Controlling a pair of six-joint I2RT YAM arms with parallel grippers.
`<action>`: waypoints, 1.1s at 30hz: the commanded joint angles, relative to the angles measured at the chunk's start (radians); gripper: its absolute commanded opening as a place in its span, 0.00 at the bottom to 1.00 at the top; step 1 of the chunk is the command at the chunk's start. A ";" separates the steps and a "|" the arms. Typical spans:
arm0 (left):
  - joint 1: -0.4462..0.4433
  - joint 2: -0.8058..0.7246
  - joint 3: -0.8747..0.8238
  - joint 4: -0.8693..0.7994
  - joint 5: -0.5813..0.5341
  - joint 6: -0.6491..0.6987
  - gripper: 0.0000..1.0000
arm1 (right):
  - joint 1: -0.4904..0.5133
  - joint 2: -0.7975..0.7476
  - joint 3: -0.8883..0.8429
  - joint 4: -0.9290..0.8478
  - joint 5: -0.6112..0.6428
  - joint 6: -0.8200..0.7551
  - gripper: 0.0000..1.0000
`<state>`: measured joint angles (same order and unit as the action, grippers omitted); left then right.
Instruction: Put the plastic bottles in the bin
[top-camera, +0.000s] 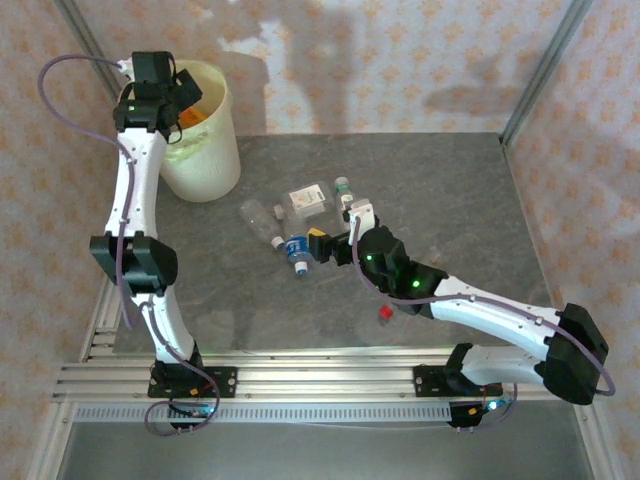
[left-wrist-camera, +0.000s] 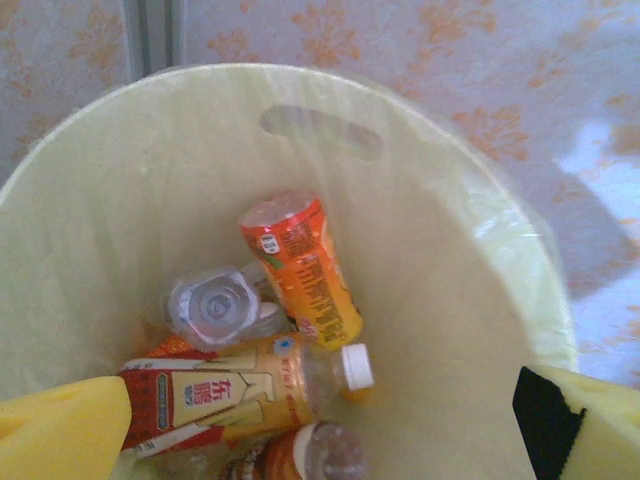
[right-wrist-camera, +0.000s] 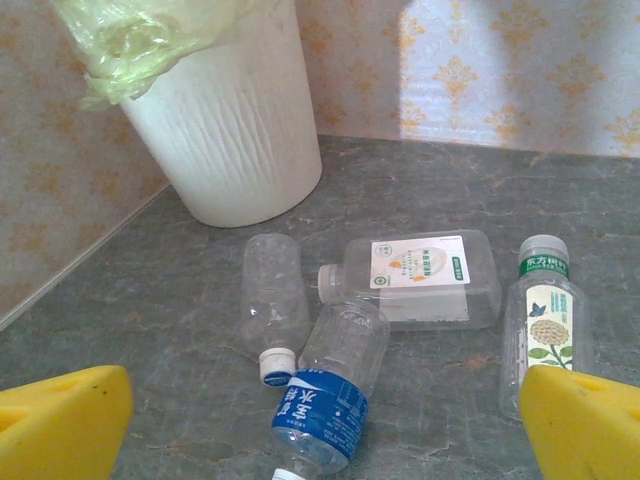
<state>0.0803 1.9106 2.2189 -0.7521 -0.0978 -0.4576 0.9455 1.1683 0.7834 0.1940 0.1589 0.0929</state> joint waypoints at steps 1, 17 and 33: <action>-0.042 -0.098 -0.091 0.081 0.011 -0.048 1.00 | -0.011 0.010 0.022 0.000 0.052 0.037 0.99; -0.468 -0.413 -0.847 0.226 -0.328 -0.342 1.00 | -0.057 0.034 0.017 -0.024 0.082 0.168 0.99; -0.374 -0.154 -0.867 0.139 -0.079 -0.441 1.00 | -0.074 0.029 0.019 -0.056 0.068 0.172 0.99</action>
<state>-0.3149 1.7229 1.3399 -0.5903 -0.2131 -0.8577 0.8768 1.2030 0.7837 0.1501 0.2180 0.2516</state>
